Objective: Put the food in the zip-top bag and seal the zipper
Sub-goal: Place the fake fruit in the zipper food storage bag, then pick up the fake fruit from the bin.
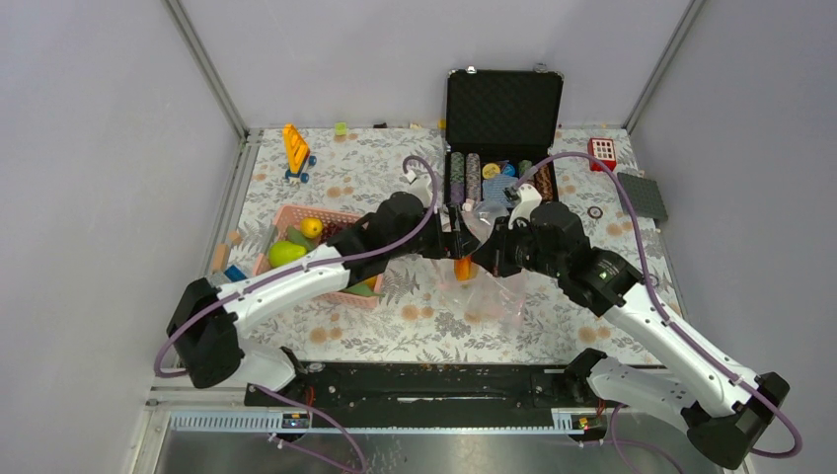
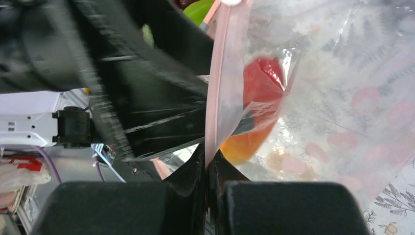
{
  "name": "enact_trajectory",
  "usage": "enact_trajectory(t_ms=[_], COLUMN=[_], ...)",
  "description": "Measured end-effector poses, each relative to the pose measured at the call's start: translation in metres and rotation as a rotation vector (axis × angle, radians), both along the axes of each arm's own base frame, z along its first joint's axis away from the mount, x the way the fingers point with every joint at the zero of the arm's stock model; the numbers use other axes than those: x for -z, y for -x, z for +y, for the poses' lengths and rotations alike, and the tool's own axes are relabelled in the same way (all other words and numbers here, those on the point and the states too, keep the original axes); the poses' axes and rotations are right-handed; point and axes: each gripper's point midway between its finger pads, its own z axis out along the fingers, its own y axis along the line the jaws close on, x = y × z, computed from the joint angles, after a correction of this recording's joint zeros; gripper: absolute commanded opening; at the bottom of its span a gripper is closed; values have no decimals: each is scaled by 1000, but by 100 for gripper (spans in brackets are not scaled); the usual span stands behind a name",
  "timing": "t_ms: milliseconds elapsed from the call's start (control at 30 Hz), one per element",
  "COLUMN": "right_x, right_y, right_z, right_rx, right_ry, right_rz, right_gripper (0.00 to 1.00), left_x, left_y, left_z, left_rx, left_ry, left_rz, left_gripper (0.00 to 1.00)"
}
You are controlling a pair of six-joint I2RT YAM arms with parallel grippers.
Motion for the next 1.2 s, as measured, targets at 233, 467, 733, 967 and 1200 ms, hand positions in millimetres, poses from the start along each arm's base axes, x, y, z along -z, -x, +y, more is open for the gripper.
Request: enact_trajectory(t_ms=[233, 467, 733, 967, 1200], right_x=[12, 25, 31, 35, 42], right_y=[-11, -17, -22, -23, -24], right_z=[-15, -28, -43, -50, -52], right_rx=[110, 191, 245, 254, 241], right_ry=[64, 124, 158, 185, 221], right_rz=[16, 37, 52, 58, 65], right_gripper=[0, 0, 0, 0, 0], left_x=[-32, -36, -84, -40, 33], left_y=[16, 31, 32, -16, -12], left_z=[9, 22, 89, 179, 247], left_rx=[74, 131, -30, -446, -692], left_ry=[34, -13, 18, -153, -375], left_rz=[-86, -124, -230, -59, 142], left_gripper=[99, 99, 99, 99, 99])
